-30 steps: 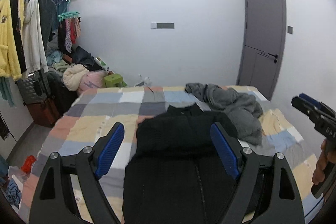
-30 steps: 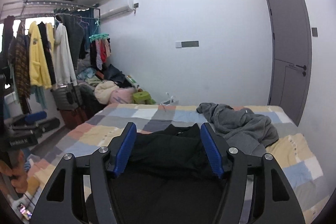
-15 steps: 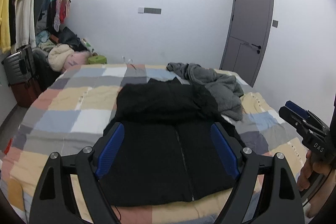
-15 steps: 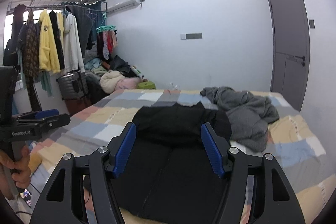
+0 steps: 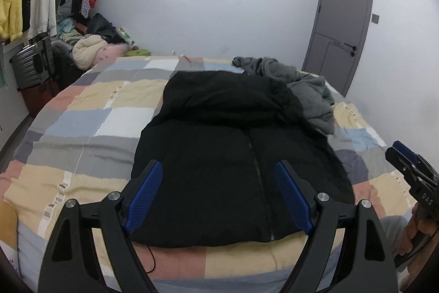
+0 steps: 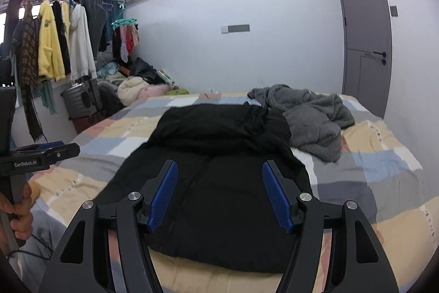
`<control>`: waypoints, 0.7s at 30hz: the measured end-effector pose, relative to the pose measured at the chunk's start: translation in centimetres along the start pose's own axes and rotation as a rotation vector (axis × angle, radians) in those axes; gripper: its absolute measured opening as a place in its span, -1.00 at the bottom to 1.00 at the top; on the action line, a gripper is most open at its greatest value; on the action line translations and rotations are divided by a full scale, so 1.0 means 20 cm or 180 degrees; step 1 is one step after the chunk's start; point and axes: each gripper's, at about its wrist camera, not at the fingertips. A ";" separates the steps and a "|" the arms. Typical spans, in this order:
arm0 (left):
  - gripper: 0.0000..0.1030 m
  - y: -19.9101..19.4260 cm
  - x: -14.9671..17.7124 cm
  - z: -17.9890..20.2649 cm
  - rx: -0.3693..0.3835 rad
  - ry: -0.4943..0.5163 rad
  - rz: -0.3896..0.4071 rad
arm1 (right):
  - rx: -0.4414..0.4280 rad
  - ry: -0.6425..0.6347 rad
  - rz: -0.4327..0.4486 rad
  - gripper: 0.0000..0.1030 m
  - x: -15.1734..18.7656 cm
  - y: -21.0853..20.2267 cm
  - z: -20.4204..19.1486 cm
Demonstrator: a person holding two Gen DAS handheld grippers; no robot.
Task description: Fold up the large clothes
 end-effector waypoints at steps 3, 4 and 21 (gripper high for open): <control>0.65 0.04 0.04 -0.03 -0.0020 -0.0046 -0.0053 | 0.0030 0.0034 -0.0055 0.21 0.04 0.03 0.02; 0.65 0.05 0.05 -0.04 -0.0032 -0.0043 -0.0063 | 0.0037 0.0051 -0.0071 0.21 0.05 0.04 0.03; 0.65 0.31 0.19 -0.32 -0.0234 -0.0269 -0.0537 | 0.0002 0.0484 -0.0634 0.21 0.06 0.17 0.29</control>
Point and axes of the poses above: each gripper's, at about its wrist camera, not at the fingertips, and y roughly the way its jaws point, z to its right, x to its underside
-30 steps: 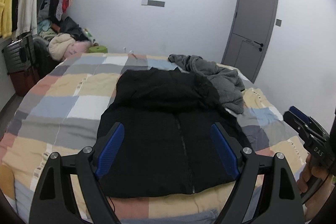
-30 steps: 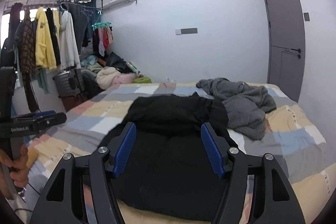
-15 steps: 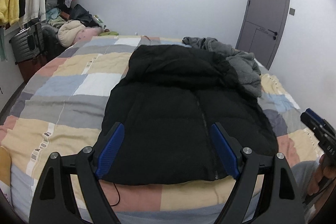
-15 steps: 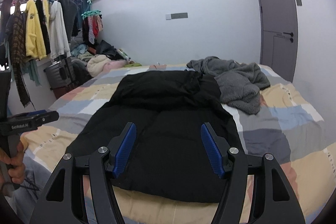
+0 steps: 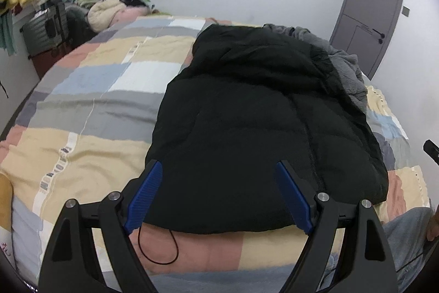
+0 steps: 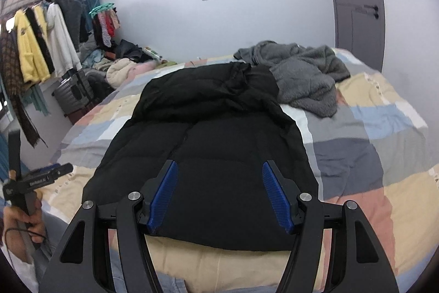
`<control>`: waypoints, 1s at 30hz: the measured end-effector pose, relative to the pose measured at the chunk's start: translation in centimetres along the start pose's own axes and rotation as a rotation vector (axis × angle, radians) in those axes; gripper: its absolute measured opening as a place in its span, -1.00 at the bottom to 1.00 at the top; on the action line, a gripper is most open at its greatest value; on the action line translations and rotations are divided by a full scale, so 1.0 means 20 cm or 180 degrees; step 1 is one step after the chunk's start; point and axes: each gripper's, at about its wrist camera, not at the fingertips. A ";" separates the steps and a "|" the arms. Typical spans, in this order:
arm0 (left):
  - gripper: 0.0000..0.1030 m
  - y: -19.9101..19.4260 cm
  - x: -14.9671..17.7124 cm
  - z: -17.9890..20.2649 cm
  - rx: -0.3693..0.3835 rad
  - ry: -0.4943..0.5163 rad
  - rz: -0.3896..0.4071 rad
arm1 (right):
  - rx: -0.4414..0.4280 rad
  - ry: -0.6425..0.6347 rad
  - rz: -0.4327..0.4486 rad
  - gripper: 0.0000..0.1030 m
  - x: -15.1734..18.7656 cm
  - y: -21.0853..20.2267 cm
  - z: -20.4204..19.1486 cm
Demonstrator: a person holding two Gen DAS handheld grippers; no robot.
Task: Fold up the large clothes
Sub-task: 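Move both grippers to the jacket hem and close them on it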
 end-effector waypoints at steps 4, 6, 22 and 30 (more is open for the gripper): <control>0.65 0.04 -0.01 -0.08 0.0010 -0.0071 -0.0130 | 0.0009 0.0104 -0.0131 0.21 -0.02 0.02 0.08; 0.65 0.05 -0.02 -0.11 0.0009 -0.0116 -0.0172 | -0.0005 0.0142 -0.0197 0.21 -0.03 0.03 0.11; 0.72 0.30 -0.03 -0.42 0.0295 -0.0661 -0.0894 | -0.0308 0.0836 -0.0948 0.22 -0.04 0.21 0.54; 0.83 0.49 0.00 -0.45 0.0352 -0.0839 -0.1333 | -0.0512 0.1192 -0.1359 0.22 0.04 0.39 0.76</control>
Point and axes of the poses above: each gripper's, at about its wrist camera, not at the fingertips, and y roughly the way its jaws point, z to its right, x to its underside
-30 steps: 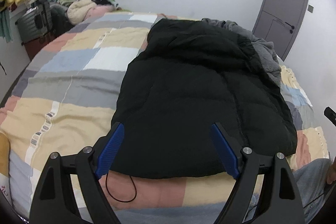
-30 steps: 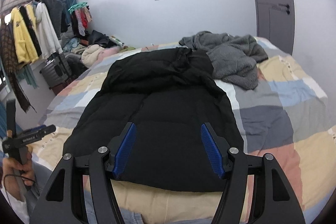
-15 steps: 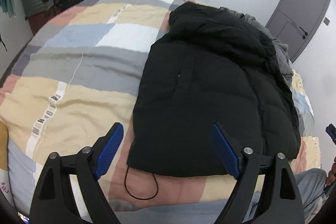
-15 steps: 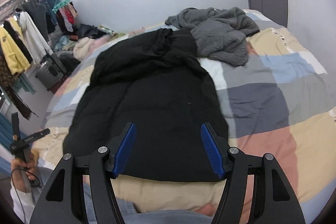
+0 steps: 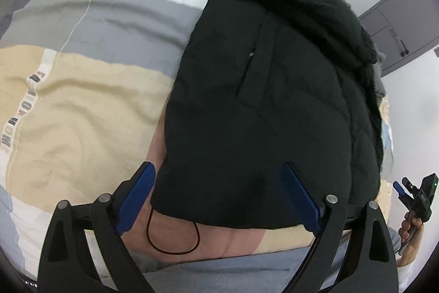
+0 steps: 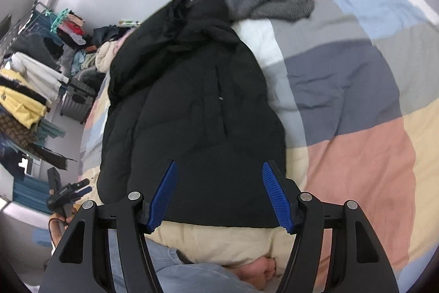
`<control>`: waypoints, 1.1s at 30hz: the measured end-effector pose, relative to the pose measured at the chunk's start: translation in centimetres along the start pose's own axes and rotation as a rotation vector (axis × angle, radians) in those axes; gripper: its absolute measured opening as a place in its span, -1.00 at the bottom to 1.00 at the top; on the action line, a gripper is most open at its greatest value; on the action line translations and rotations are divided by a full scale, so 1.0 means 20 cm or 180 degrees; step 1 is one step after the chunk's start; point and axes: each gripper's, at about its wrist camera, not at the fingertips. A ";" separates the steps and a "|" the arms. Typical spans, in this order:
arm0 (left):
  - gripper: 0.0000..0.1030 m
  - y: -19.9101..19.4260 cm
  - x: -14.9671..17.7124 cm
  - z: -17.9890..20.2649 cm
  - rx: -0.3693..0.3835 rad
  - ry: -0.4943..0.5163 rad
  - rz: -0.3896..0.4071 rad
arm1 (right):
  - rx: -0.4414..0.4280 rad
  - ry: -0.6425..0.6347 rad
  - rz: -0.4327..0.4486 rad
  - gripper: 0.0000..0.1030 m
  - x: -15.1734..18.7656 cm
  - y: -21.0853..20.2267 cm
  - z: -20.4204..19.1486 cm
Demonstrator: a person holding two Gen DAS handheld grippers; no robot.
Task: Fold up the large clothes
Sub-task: 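Move both grippers to the jacket hem and close them on it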
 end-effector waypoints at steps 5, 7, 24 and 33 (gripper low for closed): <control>0.87 0.10 -0.03 -0.04 0.0090 -0.0170 -0.0235 | -0.0006 0.0033 -0.0281 0.23 -0.01 0.13 0.10; 0.98 0.13 -0.04 -0.07 0.0128 -0.0273 -0.0298 | -0.0052 0.0112 -0.0385 0.36 -0.02 0.18 0.16; 0.88 0.36 -0.07 -0.15 0.0286 -0.0597 -0.0591 | -0.0614 0.0172 -0.0954 0.62 -0.04 0.44 0.32; 0.46 0.30 -0.05 -0.13 0.0798 -0.0488 -0.0449 | -0.1248 -0.0245 -0.0956 0.62 -0.04 0.40 0.17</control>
Point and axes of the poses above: each gripper's, at about its wrist camera, not at the fingertips, and y roughly the way its jaws point, z to its right, x to its underside
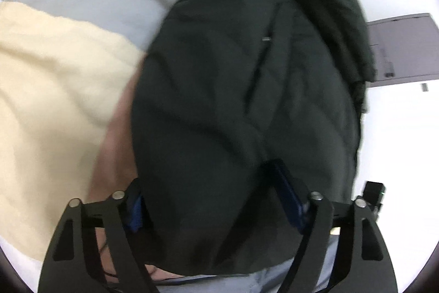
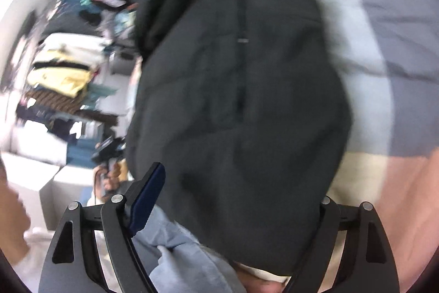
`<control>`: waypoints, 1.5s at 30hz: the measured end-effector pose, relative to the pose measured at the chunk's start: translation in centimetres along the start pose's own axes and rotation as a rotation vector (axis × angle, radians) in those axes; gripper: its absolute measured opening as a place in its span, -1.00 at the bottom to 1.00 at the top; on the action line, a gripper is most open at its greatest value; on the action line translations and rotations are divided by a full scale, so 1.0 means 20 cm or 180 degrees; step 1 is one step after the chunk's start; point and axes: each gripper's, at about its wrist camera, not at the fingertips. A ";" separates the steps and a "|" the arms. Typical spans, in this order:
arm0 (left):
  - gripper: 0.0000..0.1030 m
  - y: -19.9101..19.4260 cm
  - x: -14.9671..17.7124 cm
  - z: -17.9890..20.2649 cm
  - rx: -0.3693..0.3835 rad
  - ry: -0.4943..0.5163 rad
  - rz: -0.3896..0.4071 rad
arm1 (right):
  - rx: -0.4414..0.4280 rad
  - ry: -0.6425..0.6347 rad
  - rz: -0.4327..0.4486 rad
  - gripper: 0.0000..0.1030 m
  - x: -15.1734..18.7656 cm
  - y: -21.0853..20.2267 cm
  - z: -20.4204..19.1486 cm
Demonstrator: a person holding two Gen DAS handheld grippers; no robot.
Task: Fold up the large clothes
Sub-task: 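Move both grippers to the jacket hem and close them on it, then lift the hem with both grippers and fold it toward the collar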
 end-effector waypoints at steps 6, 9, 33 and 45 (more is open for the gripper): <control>0.45 0.04 -0.03 0.01 0.0032 0.0014 -0.0079 | 0.0197 0.0076 -0.0247 0.62 -0.02 0.12 0.07; 0.45 0.09 -0.07 -0.01 0.0105 -0.0091 -0.0146 | 0.0187 -0.0064 -0.0370 0.61 -0.04 0.17 0.04; -0.78 -0.12 -0.01 0.14 0.0797 0.0311 0.0376 | 0.0678 -0.0960 0.0508 -0.82 0.02 -0.04 -0.54; -0.84 -0.48 0.11 0.20 0.1137 0.0405 0.0824 | 0.0563 -0.1075 0.1130 -0.85 0.11 -0.33 -0.82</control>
Point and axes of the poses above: each gripper's, at about its wrist camera, not at the fingertips, and y roughly the way its jaws point, z to its right, x to its underside
